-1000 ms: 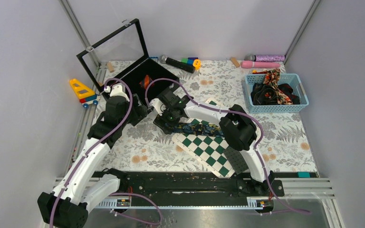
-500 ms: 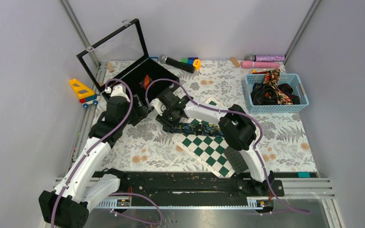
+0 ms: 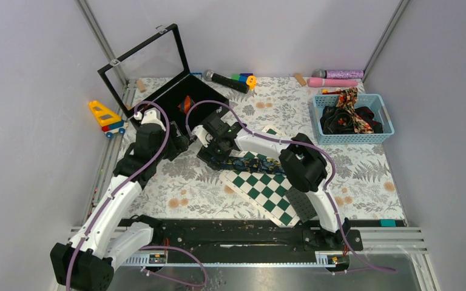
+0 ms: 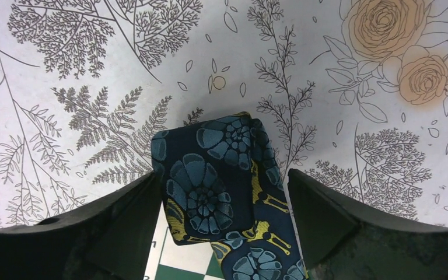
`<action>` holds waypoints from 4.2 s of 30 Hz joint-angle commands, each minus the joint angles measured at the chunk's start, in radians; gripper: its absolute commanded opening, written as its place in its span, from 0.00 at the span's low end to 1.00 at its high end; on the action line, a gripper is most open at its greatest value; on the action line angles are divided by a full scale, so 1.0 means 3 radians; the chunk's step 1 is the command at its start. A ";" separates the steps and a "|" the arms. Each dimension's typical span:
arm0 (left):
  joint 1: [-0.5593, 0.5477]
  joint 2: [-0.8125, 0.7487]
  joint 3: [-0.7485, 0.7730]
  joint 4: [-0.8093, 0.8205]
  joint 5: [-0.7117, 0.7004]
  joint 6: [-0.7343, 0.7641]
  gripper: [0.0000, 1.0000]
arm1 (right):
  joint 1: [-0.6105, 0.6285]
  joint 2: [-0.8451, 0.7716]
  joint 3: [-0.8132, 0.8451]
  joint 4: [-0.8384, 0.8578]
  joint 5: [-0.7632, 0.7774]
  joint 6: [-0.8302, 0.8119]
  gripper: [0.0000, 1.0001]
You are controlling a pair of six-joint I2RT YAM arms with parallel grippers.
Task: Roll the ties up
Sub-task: Roll the tie at the center of the board.
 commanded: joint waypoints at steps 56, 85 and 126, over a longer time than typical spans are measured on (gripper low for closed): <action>0.0099 0.0114 -0.0080 0.0223 0.0248 -0.0092 0.72 | 0.0024 -0.0337 -0.0124 -0.0184 0.0242 -0.0147 0.73; 0.0124 0.0160 -0.0111 0.0274 0.0337 -0.0126 0.71 | 0.0028 -0.0131 -0.0203 -0.0204 0.0181 -0.0113 0.66; 0.0166 0.0278 -0.0217 0.0554 0.0719 -0.0187 0.71 | 0.0014 -0.1164 -0.0617 0.0429 0.0198 0.1078 0.77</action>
